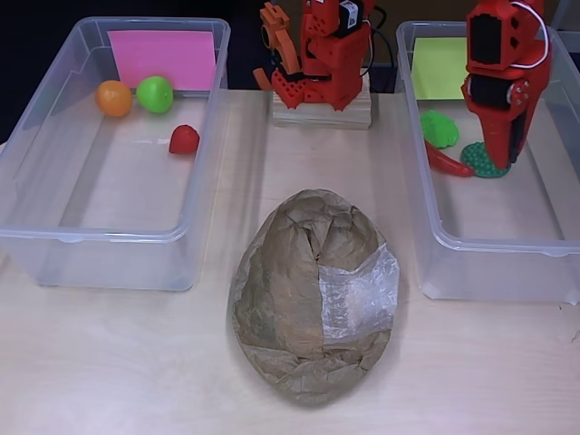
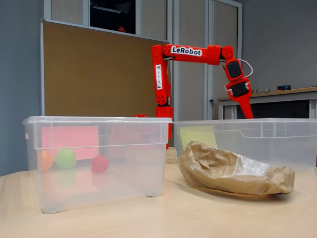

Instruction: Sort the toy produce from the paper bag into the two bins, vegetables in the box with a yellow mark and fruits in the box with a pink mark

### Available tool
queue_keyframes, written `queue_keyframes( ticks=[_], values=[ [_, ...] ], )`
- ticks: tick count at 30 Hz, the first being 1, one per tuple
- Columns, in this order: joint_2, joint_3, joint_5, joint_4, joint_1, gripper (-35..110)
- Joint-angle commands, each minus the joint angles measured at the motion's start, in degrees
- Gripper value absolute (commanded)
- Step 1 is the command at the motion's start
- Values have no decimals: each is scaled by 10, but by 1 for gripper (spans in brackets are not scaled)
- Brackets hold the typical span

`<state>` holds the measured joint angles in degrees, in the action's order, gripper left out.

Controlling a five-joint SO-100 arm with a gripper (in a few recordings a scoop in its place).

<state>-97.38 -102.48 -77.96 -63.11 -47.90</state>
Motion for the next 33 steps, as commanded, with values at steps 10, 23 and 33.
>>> queue_keyframes(
  ticks=[10,23,33],
  values=[
    [-178,-128,587,258,163,0],
    [-417,-572,732,540,453,0],
    [-734,-775,724,449,522,0]
  ],
)
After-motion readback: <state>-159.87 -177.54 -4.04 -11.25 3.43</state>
